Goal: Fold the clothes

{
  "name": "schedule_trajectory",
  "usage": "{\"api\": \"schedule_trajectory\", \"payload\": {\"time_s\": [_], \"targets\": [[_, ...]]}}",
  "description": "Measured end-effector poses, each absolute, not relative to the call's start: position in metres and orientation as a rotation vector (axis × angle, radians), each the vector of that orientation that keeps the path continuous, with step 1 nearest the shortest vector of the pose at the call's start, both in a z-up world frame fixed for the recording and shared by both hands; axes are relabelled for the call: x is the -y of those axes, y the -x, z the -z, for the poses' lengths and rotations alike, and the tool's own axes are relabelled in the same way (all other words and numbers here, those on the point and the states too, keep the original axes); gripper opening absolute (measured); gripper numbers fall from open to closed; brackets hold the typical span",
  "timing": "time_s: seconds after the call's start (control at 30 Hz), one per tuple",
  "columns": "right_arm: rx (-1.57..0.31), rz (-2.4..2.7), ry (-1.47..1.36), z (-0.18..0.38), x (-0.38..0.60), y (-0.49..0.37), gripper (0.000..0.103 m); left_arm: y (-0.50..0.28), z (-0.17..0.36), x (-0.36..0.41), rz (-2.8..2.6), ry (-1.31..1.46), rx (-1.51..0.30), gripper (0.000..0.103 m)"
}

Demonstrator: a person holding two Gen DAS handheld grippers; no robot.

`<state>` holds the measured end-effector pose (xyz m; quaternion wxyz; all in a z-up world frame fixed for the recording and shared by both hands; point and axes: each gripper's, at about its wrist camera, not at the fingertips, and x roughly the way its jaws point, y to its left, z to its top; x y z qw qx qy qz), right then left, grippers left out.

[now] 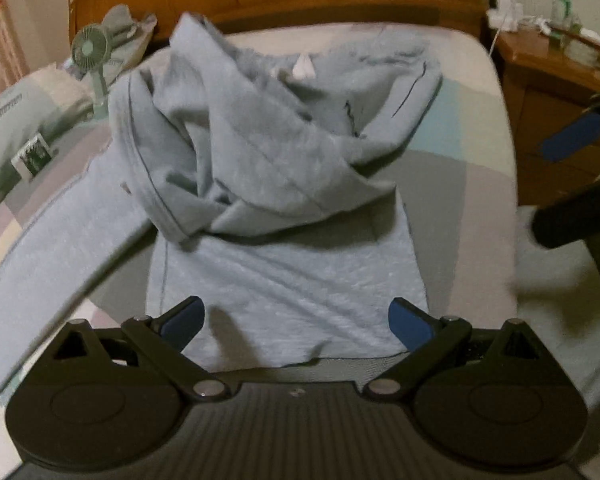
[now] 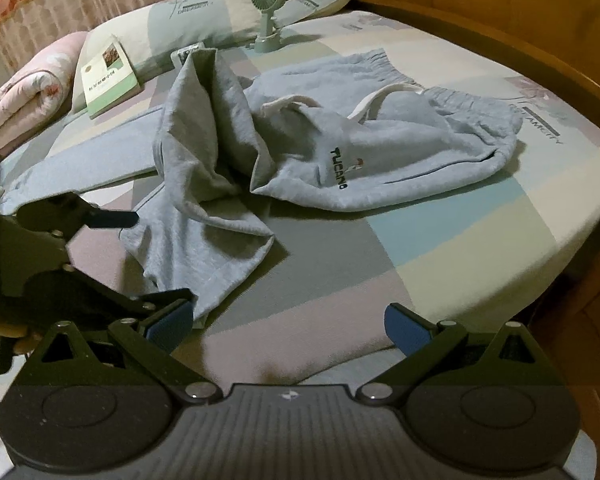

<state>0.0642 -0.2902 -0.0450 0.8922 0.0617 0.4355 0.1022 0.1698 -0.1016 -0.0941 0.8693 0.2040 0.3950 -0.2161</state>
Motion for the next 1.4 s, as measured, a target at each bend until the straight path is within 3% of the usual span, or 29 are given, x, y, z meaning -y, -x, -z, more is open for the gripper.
{"api": "schedule_trajectory", "payload": {"time_s": [0.5,0.9,1.23,1.4], "targets": [[-0.865,-0.212,-0.17,0.041,0.301,-0.053,0.103,-0.157,0.097,0.131,0.393,-0.522,-0.766,0.099],[-0.867,-0.225,-0.228,0.048,0.312,-0.052,0.103,-0.166,0.066,0.081,0.072,-0.485,-0.73,0.099],[-0.857,-0.219,-0.26,0.049,0.32,-0.049,0.103,-0.141,0.055,0.115,0.289,-0.411,-0.745,0.099],[-0.855,-0.22,-0.264,0.049,0.322,-0.047,0.103,-0.139,0.082,0.143,0.314,-0.522,-0.776,0.099]]}}
